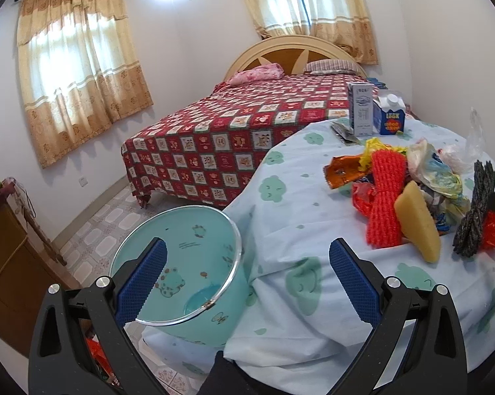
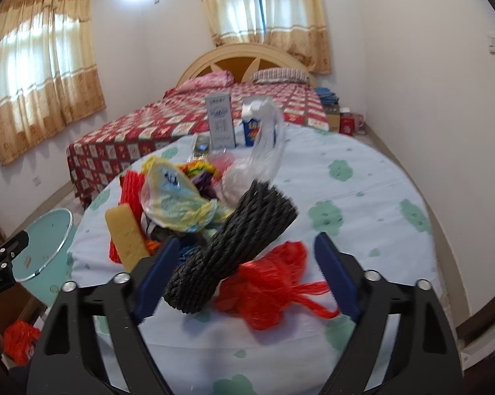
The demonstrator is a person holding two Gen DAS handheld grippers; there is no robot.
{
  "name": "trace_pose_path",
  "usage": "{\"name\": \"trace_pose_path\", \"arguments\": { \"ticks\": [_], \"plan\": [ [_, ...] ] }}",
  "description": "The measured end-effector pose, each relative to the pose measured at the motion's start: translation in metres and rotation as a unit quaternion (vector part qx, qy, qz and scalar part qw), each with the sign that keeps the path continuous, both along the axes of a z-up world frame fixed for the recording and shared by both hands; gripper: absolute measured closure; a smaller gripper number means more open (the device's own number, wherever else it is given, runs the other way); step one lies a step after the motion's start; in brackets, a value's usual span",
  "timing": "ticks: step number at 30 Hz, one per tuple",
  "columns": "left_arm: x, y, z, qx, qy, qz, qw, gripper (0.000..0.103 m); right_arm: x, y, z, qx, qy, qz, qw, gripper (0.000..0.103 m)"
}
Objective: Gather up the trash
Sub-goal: 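Reach the right gripper into the pile and grasp the red plastic bag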
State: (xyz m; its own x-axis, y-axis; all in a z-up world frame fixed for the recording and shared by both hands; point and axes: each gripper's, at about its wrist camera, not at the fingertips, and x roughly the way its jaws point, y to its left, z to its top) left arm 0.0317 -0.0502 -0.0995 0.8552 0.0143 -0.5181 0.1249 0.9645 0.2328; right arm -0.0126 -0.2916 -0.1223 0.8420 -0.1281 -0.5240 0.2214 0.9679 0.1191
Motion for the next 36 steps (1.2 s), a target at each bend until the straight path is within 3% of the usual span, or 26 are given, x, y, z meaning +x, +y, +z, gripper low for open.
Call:
{"name": "trace_pose_path", "arguments": {
  "ticks": [3, 6, 9, 14, 17, 18, 19, 24, 26, 27, 30, 36],
  "plan": [
    [0.0, -0.007, -0.001, 0.003, 0.001, -0.007, 1.0, 0.006, 0.013, -0.003, -0.011, 0.038, 0.018, 0.024, 0.999, 0.051],
    [0.0, -0.013, -0.001, 0.005, 0.003, -0.013, 0.9999, 0.006, 0.013, -0.002, -0.014, 0.041, 0.022, 0.042, 0.998, 0.073],
    [-0.001, -0.018, 0.0, 0.005, 0.002, -0.018, 0.9998, 0.006, 0.009, 0.003, -0.007, 0.04, 0.012, 0.056, 0.998, 0.088],
    [0.001, -0.029, 0.001, 0.005, 0.003, -0.027, 0.9996, 0.006, 0.009, 0.005, -0.002, 0.032, 0.003, 0.06, 0.998, 0.089],
    [0.001, -0.035, 0.0, 0.004, 0.005, -0.031, 0.9995, 0.006, 0.015, -0.001, -0.006, 0.044, 0.02, 0.064, 0.997, 0.087],
    [0.001, -0.037, 0.0, 0.004, 0.005, -0.032, 0.9995, 0.006, 0.015, -0.004, -0.006, 0.054, 0.018, 0.06, 0.997, 0.072],
    [0.001, -0.039, 0.0, 0.006, 0.006, -0.033, 0.9994, 0.006, 0.015, -0.008, -0.007, 0.064, 0.015, 0.057, 0.996, 0.05],
    [0.001, -0.041, -0.003, 0.008, 0.008, -0.035, 0.9993, 0.006, 0.02, -0.011, -0.001, 0.074, 0.009, 0.057, 0.996, 0.047],
    [0.001, -0.042, -0.003, 0.008, 0.008, -0.034, 0.9993, 0.006, 0.025, -0.007, 0.002, 0.065, 0.014, 0.061, 0.996, 0.062],
    [0.001, -0.04, -0.003, 0.007, 0.008, -0.034, 0.9994, 0.006, 0.028, -0.004, 0.002, 0.062, 0.022, 0.071, 0.995, 0.086],
    [0.002, -0.04, -0.003, 0.006, 0.009, -0.034, 0.9994, 0.006, 0.03, 0.0, 0.003, 0.06, 0.024, 0.082, 0.995, 0.102],
    [0.006, -0.043, -0.001, 0.0, 0.014, -0.036, 0.9993, 0.006, 0.021, 0.003, 0.015, 0.06, 0.005, 0.099, 0.993, 0.102]
  ]
}}
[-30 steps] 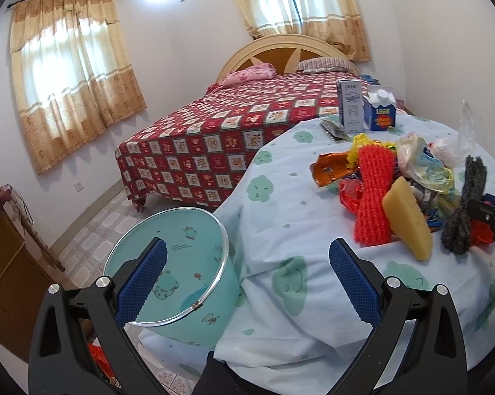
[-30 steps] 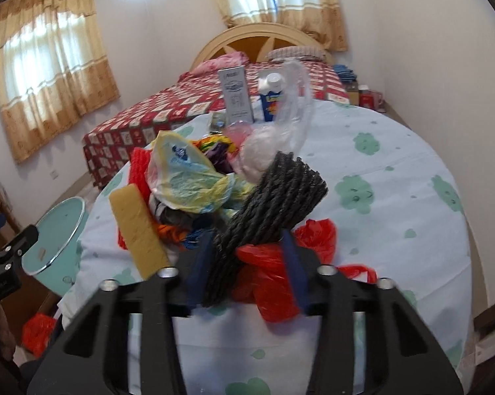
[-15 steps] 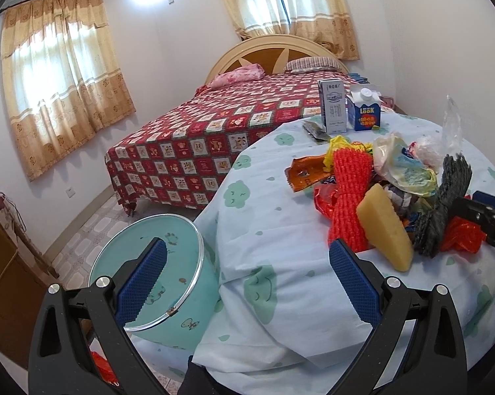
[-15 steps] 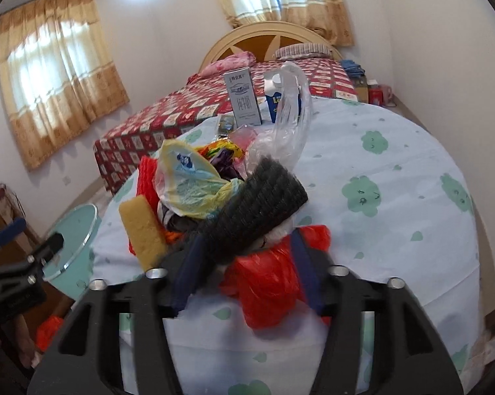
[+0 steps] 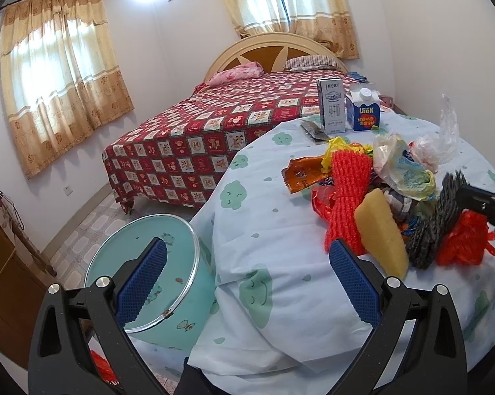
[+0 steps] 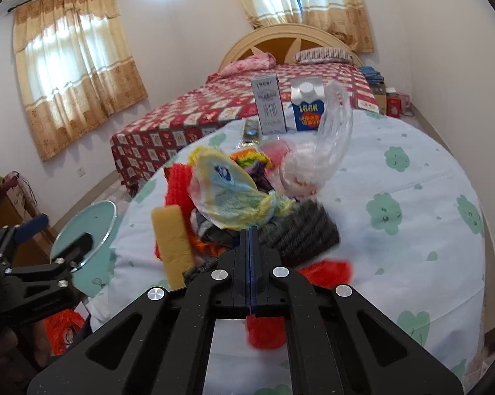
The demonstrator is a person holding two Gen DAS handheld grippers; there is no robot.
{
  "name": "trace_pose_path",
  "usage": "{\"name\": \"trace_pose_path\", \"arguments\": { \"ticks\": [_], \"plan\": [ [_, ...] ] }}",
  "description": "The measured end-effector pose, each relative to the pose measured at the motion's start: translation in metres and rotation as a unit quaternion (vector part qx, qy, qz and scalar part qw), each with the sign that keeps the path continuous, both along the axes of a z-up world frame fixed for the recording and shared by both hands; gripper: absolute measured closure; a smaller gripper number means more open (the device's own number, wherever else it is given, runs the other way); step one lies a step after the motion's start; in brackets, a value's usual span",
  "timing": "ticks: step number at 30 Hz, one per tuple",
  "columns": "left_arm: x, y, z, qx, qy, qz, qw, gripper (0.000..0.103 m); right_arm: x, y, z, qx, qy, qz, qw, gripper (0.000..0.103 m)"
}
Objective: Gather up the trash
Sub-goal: 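Reach the right gripper into the pile and grasp the red plastic bag, then grasp the yellow sponge with the left gripper while the right gripper holds the red bag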
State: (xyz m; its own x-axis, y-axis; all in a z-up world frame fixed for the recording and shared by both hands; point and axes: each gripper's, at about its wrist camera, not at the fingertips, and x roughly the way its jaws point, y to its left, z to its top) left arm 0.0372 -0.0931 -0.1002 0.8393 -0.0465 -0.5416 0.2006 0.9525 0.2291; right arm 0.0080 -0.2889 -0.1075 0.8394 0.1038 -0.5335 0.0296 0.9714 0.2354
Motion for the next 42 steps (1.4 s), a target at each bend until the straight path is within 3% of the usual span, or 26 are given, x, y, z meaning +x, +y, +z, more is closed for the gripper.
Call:
{"name": "trace_pose_path", "arguments": {
  "ticks": [3, 5, 7, 11, 16, 21, 23, 25, 31, 36, 38, 40, 42],
  "plan": [
    [0.001, -0.004, 0.001, -0.003, 0.004, -0.004, 1.0, 0.006, -0.006, -0.007, 0.009, 0.0, -0.009, -0.01, 1.0, 0.1],
    [0.001, -0.007, 0.001, -0.004, 0.006, -0.004, 1.0, 0.006, -0.009, -0.013, 0.011, -0.008, -0.01, -0.013, 1.0, 0.093],
    [-0.001, -0.008, -0.001, -0.008, 0.012, -0.006, 0.9999, 0.006, -0.014, -0.022, 0.011, -0.01, -0.014, -0.021, 1.0, 0.061],
    [-0.005, -0.01, -0.009, -0.008, 0.023, -0.008, 0.9997, 0.006, -0.031, -0.034, 0.002, -0.013, -0.009, -0.026, 1.0, 0.059],
    [-0.009, -0.013, -0.019, -0.007, 0.036, -0.011, 0.9993, 0.006, -0.042, -0.024, -0.024, -0.023, 0.018, 0.005, 1.0, 0.047],
    [-0.011, -0.017, -0.023, -0.006, 0.038, -0.015, 0.9991, 0.006, -0.027, -0.017, -0.046, -0.005, 0.045, 0.031, 0.998, 0.049],
    [-0.01, -0.016, -0.022, -0.009, 0.038, -0.012, 0.9992, 0.006, -0.024, -0.015, -0.052, 0.011, 0.053, 0.045, 0.998, 0.068],
    [-0.009, -0.014, -0.022, -0.013, 0.039, -0.01, 0.9991, 0.006, -0.028, -0.011, -0.048, -0.001, 0.046, 0.049, 0.998, 0.074],
    [-0.007, -0.019, -0.019, -0.018, 0.042, -0.018, 0.9988, 0.006, -0.054, -0.017, -0.009, -0.01, -0.01, 0.029, 0.999, 0.075],
    [-0.004, -0.045, -0.022, -0.016, 0.046, -0.044, 0.9978, 0.008, -0.053, -0.037, -0.005, -0.03, -0.022, -0.02, 0.999, 0.074],
    [-0.001, -0.056, -0.027, -0.012, 0.055, -0.051, 0.9971, 0.017, -0.05, -0.045, -0.012, -0.022, -0.014, -0.025, 0.999, 0.073],
    [0.004, -0.064, -0.034, -0.013, 0.075, -0.06, 0.9953, 0.037, -0.048, -0.05, -0.02, -0.026, -0.011, -0.031, 0.999, 0.072],
    [0.008, -0.071, -0.039, -0.016, 0.092, -0.071, 0.9931, 0.042, -0.045, -0.052, -0.024, -0.022, -0.01, -0.03, 0.999, 0.071]
  ]
}}
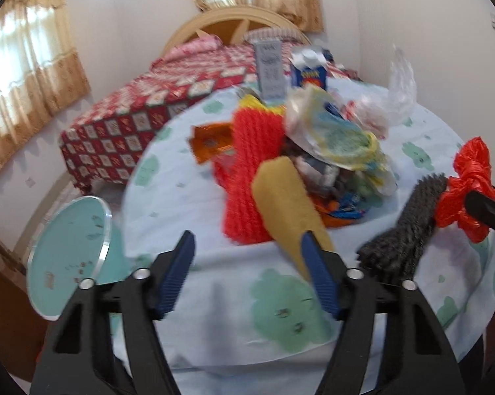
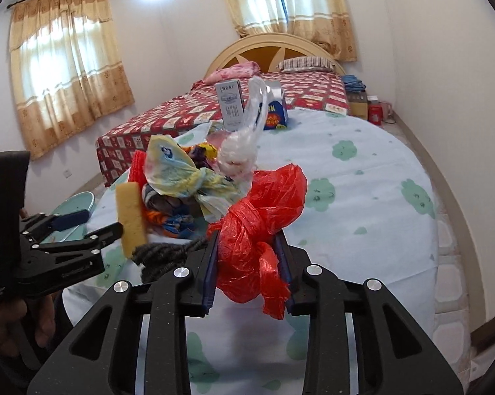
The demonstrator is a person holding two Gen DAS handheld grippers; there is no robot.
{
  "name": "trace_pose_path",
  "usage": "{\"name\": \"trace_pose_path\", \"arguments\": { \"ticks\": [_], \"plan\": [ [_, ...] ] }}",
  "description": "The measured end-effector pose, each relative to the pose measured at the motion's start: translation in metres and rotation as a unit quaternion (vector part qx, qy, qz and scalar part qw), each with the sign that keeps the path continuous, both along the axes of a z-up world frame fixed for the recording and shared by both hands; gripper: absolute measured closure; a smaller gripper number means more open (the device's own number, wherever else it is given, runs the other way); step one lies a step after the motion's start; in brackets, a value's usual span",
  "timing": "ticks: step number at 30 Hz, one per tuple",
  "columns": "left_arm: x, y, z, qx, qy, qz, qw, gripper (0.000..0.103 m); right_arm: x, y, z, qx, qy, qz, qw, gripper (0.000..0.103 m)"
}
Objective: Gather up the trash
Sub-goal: 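Grasp the yellow sponge with the left gripper while the right gripper holds the red bag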
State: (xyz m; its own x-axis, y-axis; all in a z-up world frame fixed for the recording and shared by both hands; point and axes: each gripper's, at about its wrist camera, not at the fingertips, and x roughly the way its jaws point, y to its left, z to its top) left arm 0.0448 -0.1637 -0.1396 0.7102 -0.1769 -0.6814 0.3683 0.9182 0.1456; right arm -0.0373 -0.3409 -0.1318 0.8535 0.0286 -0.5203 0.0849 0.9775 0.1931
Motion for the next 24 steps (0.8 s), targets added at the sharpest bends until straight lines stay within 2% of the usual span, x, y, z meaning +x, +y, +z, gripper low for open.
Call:
{"name": "trace_pose_path", "arguments": {
  "ticks": [2, 3, 4, 5, 6, 11, 19, 24],
  "plan": [
    [0.002, -0.003, -0.001, -0.009, 0.006, -0.003, 0.9999, 0.043, 0.001, 0.0, 0.0, -0.001, -0.003, 0.001, 1.0, 0.07],
    [0.001, -0.006, -0.001, -0.011, 0.006, -0.008, 0.9999, 0.05, 0.002, 0.002, 0.001, -0.003, -0.004, 0.001, 1.0, 0.07],
    [0.001, -0.008, -0.002, -0.011, 0.009, -0.014, 0.9998, 0.072, 0.001, 0.004, 0.002, -0.004, -0.007, 0.002, 1.0, 0.07],
    [0.002, -0.01, -0.004, -0.014, 0.021, -0.025, 0.9994, 0.082, 0.001, 0.005, 0.003, -0.004, -0.01, 0.004, 1.0, 0.07],
    [0.002, -0.011, -0.005, -0.017, 0.026, -0.03, 0.9991, 0.097, 0.001, 0.006, 0.003, -0.004, -0.011, 0.005, 1.0, 0.07],
    [-0.004, -0.013, -0.004, -0.014, 0.016, -0.042, 0.9989, 0.102, 0.001, 0.01, 0.005, -0.008, -0.013, 0.005, 1.0, 0.07],
    [-0.005, 0.002, 0.011, -0.036, 0.01, -0.031, 0.9988, 0.102, -0.002, 0.007, 0.004, -0.007, -0.015, -0.001, 1.0, 0.069],
    [-0.005, -0.001, 0.006, -0.021, 0.014, -0.034, 0.9991, 0.103, -0.004, 0.0, 0.005, -0.004, -0.019, -0.008, 1.0, 0.069]
  ]
}}
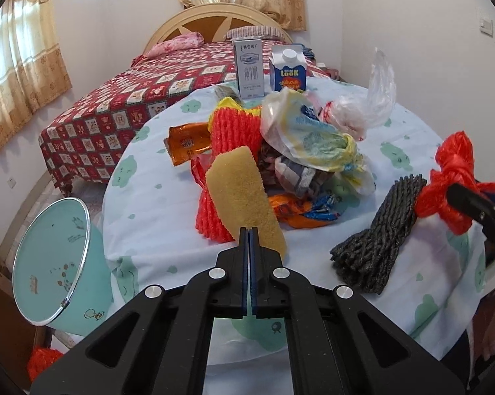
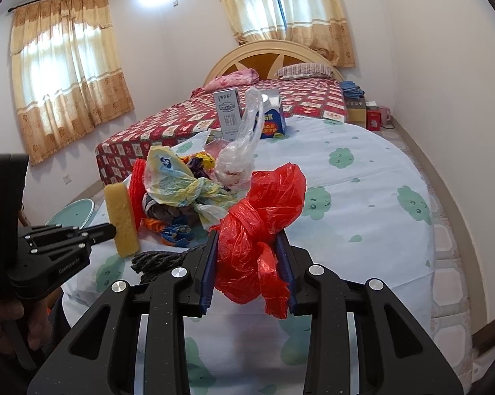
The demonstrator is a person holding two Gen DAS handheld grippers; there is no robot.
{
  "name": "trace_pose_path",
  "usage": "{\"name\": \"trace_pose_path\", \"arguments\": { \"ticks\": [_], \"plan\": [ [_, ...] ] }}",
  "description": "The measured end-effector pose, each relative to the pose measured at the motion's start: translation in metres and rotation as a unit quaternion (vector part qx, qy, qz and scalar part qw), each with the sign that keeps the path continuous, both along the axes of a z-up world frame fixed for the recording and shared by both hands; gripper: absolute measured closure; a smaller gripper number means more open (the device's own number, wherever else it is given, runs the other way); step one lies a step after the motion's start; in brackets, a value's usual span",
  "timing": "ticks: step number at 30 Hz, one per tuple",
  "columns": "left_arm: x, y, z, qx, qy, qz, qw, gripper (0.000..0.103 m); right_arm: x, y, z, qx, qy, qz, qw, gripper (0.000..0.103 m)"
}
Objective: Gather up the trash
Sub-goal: 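Grasp the yellow sponge with the left gripper while the right gripper holds the red bag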
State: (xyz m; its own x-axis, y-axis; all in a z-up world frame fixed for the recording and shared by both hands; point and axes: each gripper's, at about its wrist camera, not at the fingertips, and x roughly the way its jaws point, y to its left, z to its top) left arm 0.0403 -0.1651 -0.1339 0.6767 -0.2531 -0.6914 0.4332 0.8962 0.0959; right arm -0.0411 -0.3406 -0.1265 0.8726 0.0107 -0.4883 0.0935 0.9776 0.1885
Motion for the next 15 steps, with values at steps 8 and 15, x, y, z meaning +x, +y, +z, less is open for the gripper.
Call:
{"name": "trace_pose_path", "arguments": {
  "ticks": [8, 15],
  "plan": [
    [-0.007, 0.034, 0.026, -0.006, -0.026, 0.009, 0.9996, 0.103, 0.001, 0.014, 0.012, -0.004, -0.014, 0.019, 1.0, 0.069],
    [0.001, 0.076, 0.037, 0.009, -0.041, 0.037, 0.9984, 0.103, 0.023, 0.05, 0.029, -0.016, -0.025, 0.061, 0.998, 0.069]
  ]
}}
